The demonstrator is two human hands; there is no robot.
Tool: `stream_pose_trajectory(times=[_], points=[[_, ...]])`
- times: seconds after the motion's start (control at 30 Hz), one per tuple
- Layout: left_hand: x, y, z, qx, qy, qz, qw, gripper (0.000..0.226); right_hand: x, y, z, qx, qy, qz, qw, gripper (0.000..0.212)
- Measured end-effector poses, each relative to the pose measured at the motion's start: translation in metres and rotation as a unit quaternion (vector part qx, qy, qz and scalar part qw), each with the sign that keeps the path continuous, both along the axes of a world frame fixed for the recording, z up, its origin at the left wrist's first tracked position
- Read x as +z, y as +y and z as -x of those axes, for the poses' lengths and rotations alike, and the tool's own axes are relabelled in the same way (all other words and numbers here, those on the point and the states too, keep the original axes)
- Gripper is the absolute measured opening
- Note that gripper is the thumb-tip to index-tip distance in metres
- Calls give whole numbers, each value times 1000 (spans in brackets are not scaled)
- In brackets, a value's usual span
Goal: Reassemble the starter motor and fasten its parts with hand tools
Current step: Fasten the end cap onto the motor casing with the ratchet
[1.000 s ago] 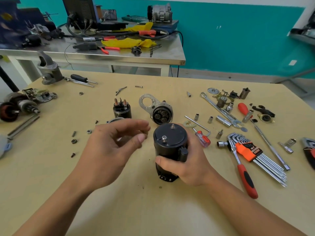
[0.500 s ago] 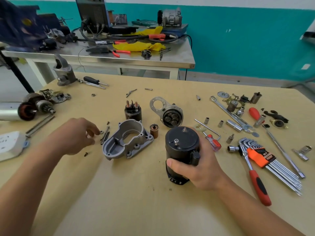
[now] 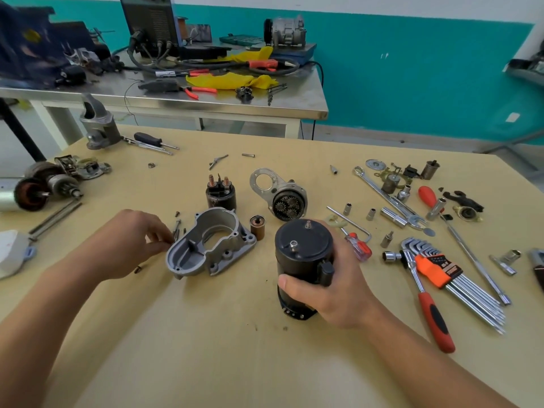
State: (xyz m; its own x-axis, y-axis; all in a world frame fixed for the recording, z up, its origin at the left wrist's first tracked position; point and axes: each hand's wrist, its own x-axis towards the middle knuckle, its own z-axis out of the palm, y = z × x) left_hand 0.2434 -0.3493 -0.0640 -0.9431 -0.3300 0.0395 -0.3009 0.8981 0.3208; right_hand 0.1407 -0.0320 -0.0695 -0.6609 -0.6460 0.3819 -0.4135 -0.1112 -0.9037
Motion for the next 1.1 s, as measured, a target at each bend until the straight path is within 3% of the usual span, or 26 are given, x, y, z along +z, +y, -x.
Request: stream_pose_trajectory(times=[0.17,0.27,0.33,0.43,0.53,0.77,1.1], points=[[12,10,1,43,36,4,998,32,-1,1,0,-1,5,-4,1000,62],[49,35,2,51,186,-76,978,24,-2,0,0,-1,-3,-7,1000,57],[78,70,6,-4,262,-147,954,17,-3,-1,0,4,-7,-13,1000,57],[99,128,18,-109,224,-223,942,12,-2,-1,-1,4,-11,-11,1000,58],[93,165,29,-147,157,-214,953,12,-1,-1,-2,2,-21,-2,1000,54],[79,179,35,-87,224,-152,959,14,-3,0,2,3,-57,3,998,58],[79,189,38,-62,237,-105,964,9,-3,-2,2,8,-84,9,996,56]])
